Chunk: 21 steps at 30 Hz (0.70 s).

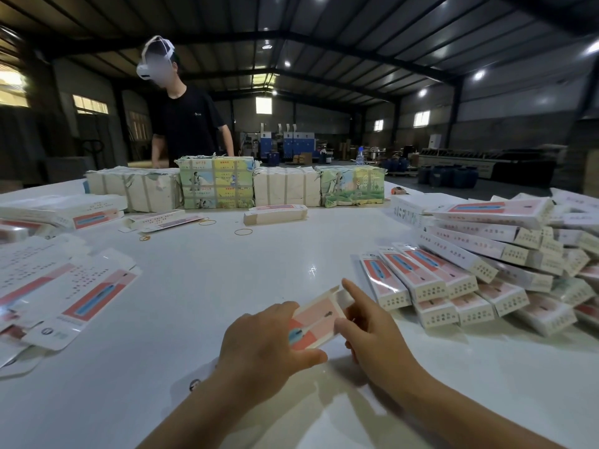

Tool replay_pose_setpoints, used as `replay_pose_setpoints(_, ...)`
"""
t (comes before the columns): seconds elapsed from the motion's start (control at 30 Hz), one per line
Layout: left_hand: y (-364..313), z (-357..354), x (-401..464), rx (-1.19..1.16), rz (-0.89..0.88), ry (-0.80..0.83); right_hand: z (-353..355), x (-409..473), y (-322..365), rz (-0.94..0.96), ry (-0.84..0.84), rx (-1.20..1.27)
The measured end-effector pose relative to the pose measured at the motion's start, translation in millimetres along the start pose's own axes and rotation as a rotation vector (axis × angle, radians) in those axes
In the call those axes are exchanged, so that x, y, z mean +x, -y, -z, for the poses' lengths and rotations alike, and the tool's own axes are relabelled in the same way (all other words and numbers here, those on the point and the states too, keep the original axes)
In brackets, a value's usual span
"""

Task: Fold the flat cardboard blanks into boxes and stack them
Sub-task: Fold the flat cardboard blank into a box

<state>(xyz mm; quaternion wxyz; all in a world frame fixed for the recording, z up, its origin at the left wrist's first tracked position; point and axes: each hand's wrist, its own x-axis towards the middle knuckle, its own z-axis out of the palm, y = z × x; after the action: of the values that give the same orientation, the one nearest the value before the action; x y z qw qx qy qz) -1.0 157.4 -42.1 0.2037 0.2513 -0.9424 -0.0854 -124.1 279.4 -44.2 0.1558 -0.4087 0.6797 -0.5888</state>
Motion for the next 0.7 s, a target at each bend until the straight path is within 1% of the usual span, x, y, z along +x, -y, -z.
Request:
replay_pose_setpoints(0.17,-1.2,-0.5,-0.5,-0.007,-0.008,-0.021,2.2,-0.3,0.9,0.037,-0.035,0.024)
replay_pose_setpoints(0.27,-2.4,-1.4,-0.7,-0.004,-0.009,-0.034,-0.4,0.3,-1.8,0.073,-0.035,-0.042)
replay_pose_setpoints(0.47,-5.2,-2.0,-0.7,0.007,0.009,-0.034,-0.2,0.9,-0.4,0.062,-0.023,-0.065)
replay_pose_setpoints(0.5,-5.9,-1.8,-0.2,-0.005,0.02,-0.043,0.0,0.4,1.7,0.072,-0.06,-0.097)
replay_pose_setpoints(0.6,-7.9,0.0,0.9,-0.058,0.037,-0.075,3.9,3.2,3.3,0.075,-0.25,-0.182)
replay_pose_setpoints(0.63,-9.2,0.2,0.8,-0.073,0.037,-0.086,5.9,6.3,2.9,0.009,-0.273,-0.108)
replay_pose_setpoints(0.67,-11.0,0.3,0.6,-0.084,0.034,-0.094,7.4,8.7,4.4,-0.09,-0.24,0.072)
replay_pose_setpoints(0.7,-13.3,0.1,0.3,-0.087,0.029,-0.094,7.8,10.5,5.2,-0.188,-0.16,0.34)
